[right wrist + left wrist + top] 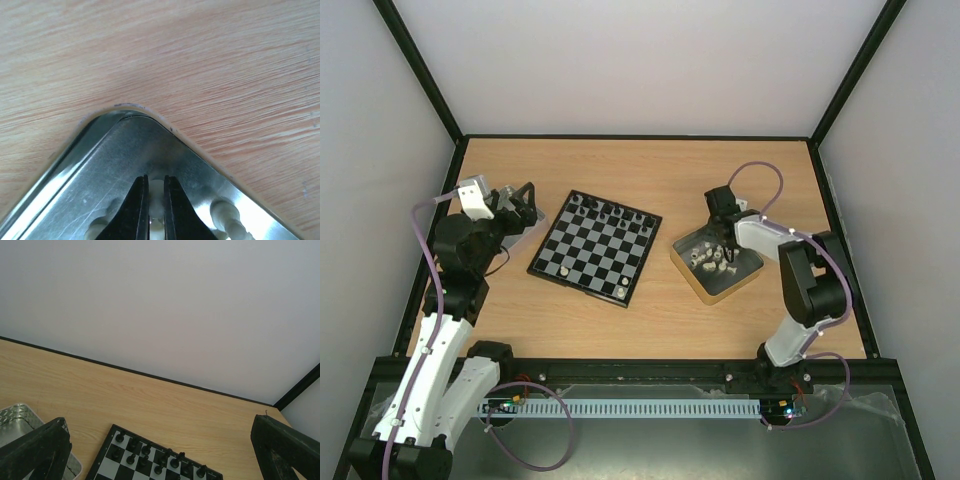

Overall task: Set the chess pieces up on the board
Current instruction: Pick up the chess piece from the storage box, then place the chess piece on the chessboard, then pick up the chess piece from the storage box, then place the chess piece on the chessboard.

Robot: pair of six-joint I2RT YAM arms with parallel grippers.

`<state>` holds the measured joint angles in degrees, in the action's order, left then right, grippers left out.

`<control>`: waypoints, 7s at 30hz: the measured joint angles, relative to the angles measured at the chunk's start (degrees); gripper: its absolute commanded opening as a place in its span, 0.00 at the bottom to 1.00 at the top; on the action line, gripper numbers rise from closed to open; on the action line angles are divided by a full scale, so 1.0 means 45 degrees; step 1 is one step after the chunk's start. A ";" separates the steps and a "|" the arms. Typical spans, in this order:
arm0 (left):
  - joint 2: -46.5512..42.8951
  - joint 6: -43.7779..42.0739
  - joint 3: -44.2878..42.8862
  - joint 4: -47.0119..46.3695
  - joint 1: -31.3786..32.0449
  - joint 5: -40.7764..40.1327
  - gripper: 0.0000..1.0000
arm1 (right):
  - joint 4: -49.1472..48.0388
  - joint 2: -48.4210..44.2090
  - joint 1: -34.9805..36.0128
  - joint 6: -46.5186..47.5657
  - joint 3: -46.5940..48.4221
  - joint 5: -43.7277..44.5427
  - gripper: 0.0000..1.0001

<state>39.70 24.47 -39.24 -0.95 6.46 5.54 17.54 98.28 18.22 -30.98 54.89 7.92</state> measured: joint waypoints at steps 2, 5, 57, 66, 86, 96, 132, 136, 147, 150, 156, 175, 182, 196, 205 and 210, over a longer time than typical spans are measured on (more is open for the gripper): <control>0.0000 0.0005 0.0000 0.0000 0.0000 0.0000 0.99 | 0.0078 -0.0359 0.0000 -0.0029 0.0000 -0.0063 0.03; -0.0005 0.0000 0.0000 0.0000 0.0000 0.0000 0.99 | 0.0180 -0.1190 0.0005 -0.0155 0.0005 -0.0291 0.03; -0.0078 0.0039 0.0024 0.0000 0.0000 0.0005 0.99 | 0.2331 0.2501 0.9000 -0.1107 0.4697 -0.1642 0.06; -0.0078 0.0039 0.0024 0.0000 0.0000 0.0005 1.00 | 0.2487 0.2793 0.9044 -0.0840 0.4809 -0.1880 0.09; -0.0092 0.0039 0.0068 0.0005 -0.0005 0.0000 0.99 | 0.2608 0.1185 0.8505 -0.1132 0.4847 -0.0379 0.26; -0.0126 0.0039 0.0073 0.0005 -0.0005 0.0000 0.99 | 0.1996 -0.2885 0.3997 -0.1865 0.1812 0.0928 0.25; -0.0136 0.0034 0.0073 0.0005 -0.0005 -0.0005 1.00 | 0.0685 -0.0136 0.0559 0.0034 0.0359 -0.1734 0.19; -0.0136 0.0039 0.0073 0.0005 -0.0005 -0.0005 0.99 | 0.0675 -0.0068 0.0549 0.0034 0.0364 -0.1851 0.15; -0.0136 0.0039 0.0073 0.0005 -0.0005 -0.0005 0.99 | 0.0602 -0.0267 0.0549 -0.0029 0.0355 -0.1588 0.02; -0.0136 0.0039 0.0073 0.0005 -0.0005 -0.0005 1.00 | 0.0661 -0.0797 0.0549 -0.0092 0.0359 -0.1462 0.02; -0.0136 0.0039 0.0073 0.0005 -0.0005 0.0000 0.99 | 0.0923 -0.2302 0.0651 -0.0418 0.0559 -0.1632 0.03; -0.0141 0.0039 0.0073 0.0005 -0.0015 0.0000 0.99 | 0.1409 0.0801 0.7116 -0.1443 0.4760 -0.2142 0.03; -0.0141 0.0039 0.0073 0.0005 -0.0015 0.0000 0.99 | 0.2108 0.2487 0.8587 -0.0899 0.5843 -0.2225 0.03; -0.0155 0.0034 0.0073 0.0005 -0.0015 0.0000 1.00 | 0.2890 0.3555 0.8995 -0.0486 0.6562 -0.2317 0.05; -0.0155 0.0034 0.0078 0.0005 -0.0015 -0.0005 0.99 | 0.2919 0.3886 0.9029 -0.0423 0.6601 -0.2414 0.05; -0.0155 0.0034 0.0078 0.0005 -0.0015 -0.0005 0.99 | 0.2895 0.4022 0.9039 -0.0398 0.6649 -0.2453 0.11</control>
<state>39.00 24.62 -38.89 -0.93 6.39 5.52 30.57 116.38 58.89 -32.77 84.82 -3.11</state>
